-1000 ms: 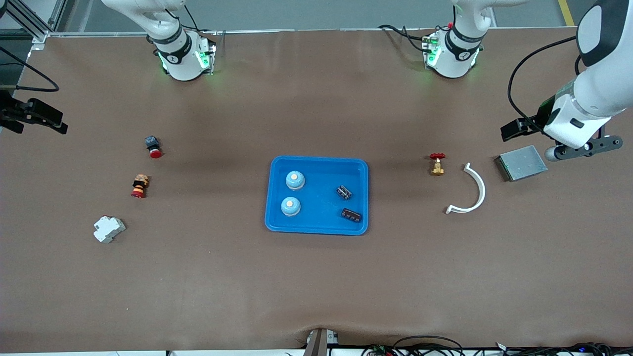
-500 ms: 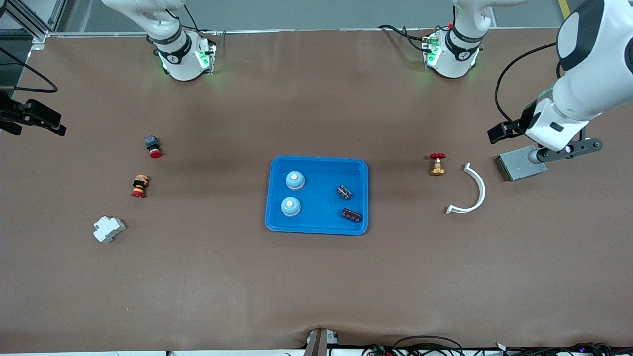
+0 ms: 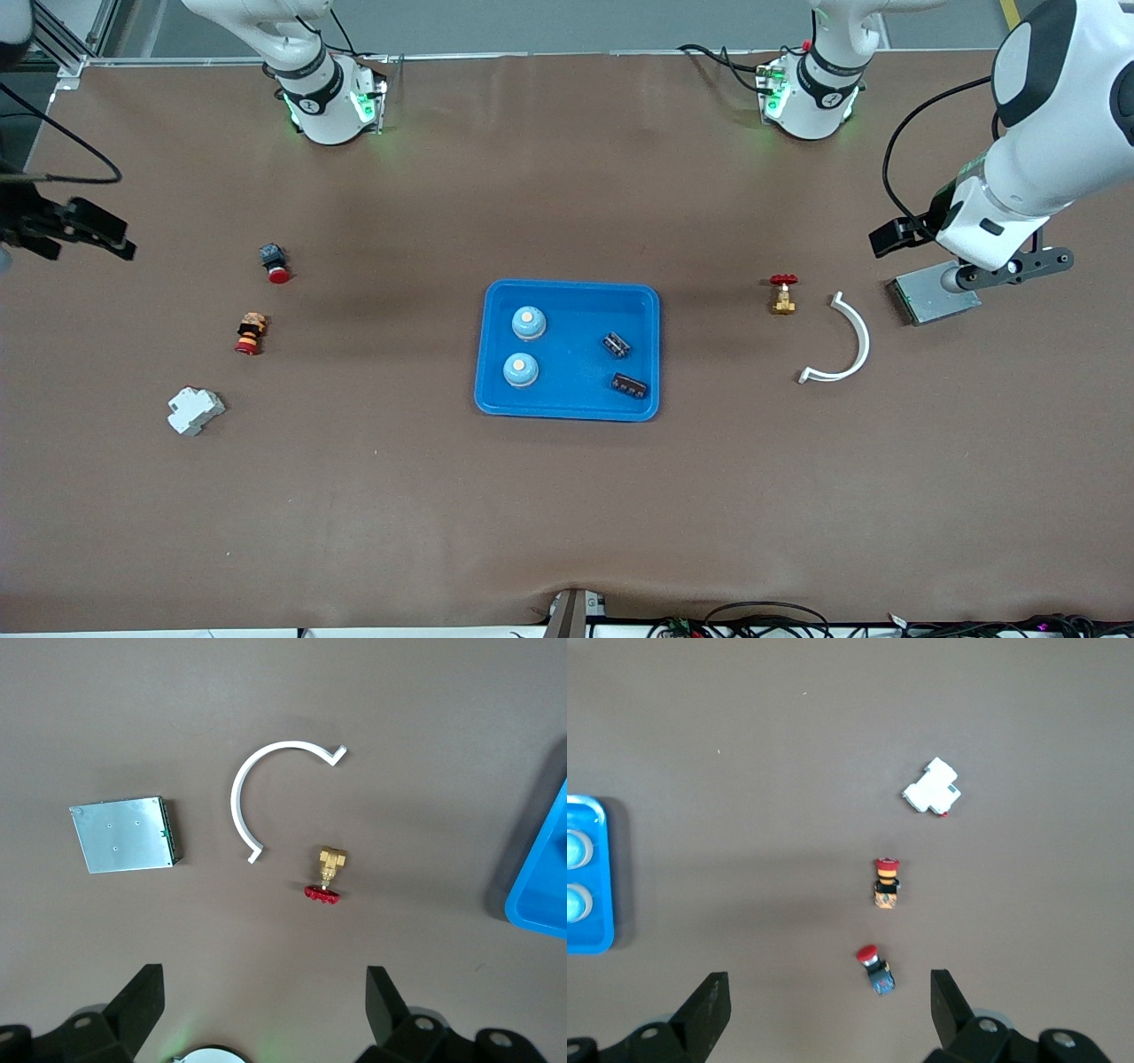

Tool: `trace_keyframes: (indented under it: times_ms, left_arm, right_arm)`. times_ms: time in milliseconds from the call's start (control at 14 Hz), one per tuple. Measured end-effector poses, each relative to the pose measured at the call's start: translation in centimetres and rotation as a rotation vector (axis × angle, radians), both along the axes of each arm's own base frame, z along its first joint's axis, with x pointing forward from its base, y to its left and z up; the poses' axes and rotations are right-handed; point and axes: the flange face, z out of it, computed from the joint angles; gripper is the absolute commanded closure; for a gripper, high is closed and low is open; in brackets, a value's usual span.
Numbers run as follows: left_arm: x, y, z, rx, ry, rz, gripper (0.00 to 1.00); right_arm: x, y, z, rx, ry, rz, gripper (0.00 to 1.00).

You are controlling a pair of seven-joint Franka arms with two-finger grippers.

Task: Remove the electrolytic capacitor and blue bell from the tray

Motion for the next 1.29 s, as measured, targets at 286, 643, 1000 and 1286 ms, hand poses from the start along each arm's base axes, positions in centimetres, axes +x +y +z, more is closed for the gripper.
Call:
trace_keyframes:
  times_ms: [286, 643, 1000, 1286]
  left_arm:
    - [0.0, 0.2, 0.0, 0.018, -0.004, -0.004, 0.0]
    - [0.3, 0.4, -0.2, 0.025, -0.024, -0.005, 0.0]
    - [0.4, 0.5, -1.6, 0.027, -0.045, 0.041, 0.0]
    - [0.3, 1.3, -3.7, 0.029, -0.048, 0.067, 0.0]
  right_arm:
    - [0.3, 6.2, -4.6, 0.003, -0.005, -0.096, 0.0]
    - [0.1, 9.4, -8.6, 0.01, -0.036, -0.174, 0.0]
    - [-0.9, 19.5, -14.7, 0.018, -0.028, -0.303, 0.0]
    - [-1.5, 26.6, -19.5, 0.029, -0.036, -0.361, 0.0]
